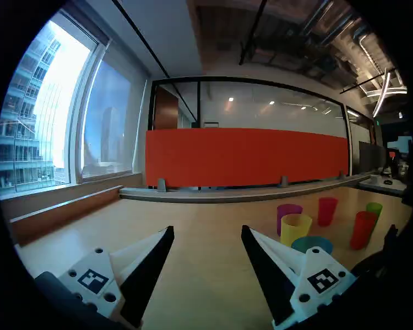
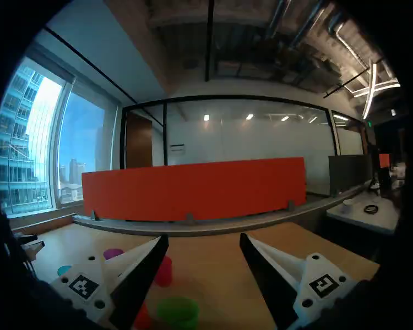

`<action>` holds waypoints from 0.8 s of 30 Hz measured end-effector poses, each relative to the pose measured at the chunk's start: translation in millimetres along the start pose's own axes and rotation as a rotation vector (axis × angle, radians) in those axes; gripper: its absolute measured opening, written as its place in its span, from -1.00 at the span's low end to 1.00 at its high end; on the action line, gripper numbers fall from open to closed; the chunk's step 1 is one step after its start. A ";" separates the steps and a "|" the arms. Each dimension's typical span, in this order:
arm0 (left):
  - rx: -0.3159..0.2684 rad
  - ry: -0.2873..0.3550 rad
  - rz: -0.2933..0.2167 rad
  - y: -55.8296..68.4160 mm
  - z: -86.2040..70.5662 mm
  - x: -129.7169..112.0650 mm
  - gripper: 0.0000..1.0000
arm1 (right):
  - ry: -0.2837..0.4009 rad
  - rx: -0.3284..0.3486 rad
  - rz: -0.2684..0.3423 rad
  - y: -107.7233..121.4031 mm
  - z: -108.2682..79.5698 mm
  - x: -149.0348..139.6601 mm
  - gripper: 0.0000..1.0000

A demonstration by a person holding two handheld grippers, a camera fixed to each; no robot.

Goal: Pour water

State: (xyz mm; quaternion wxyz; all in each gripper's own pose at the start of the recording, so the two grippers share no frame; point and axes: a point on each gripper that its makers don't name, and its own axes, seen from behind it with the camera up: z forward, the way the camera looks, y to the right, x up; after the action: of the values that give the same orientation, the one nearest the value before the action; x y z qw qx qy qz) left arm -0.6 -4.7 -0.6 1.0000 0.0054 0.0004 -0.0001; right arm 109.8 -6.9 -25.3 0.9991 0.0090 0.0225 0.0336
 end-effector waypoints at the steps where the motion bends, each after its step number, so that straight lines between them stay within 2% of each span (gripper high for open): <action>1: 0.000 0.000 0.000 0.0 0.0 0.1 0.81 | 0.001 0.002 -0.004 -0.5 -0.6 -0.2 1.00; 12: 0.000 0.000 0.000 -0.6 -0.1 -0.1 0.81 | 0.015 0.002 -0.060 2.7 -2.8 -8.8 1.00; 24: 0.000 0.000 0.000 -1.0 -0.2 -0.3 0.80 | 0.036 0.008 -0.069 3.5 1.8 -22.7 1.00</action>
State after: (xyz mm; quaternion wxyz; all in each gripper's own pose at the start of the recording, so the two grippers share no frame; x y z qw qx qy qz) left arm -0.9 -5.7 -0.8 1.0000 0.0055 0.0004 0.0000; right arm 87.0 -4.9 -22.4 0.9991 0.0115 0.0408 -0.0010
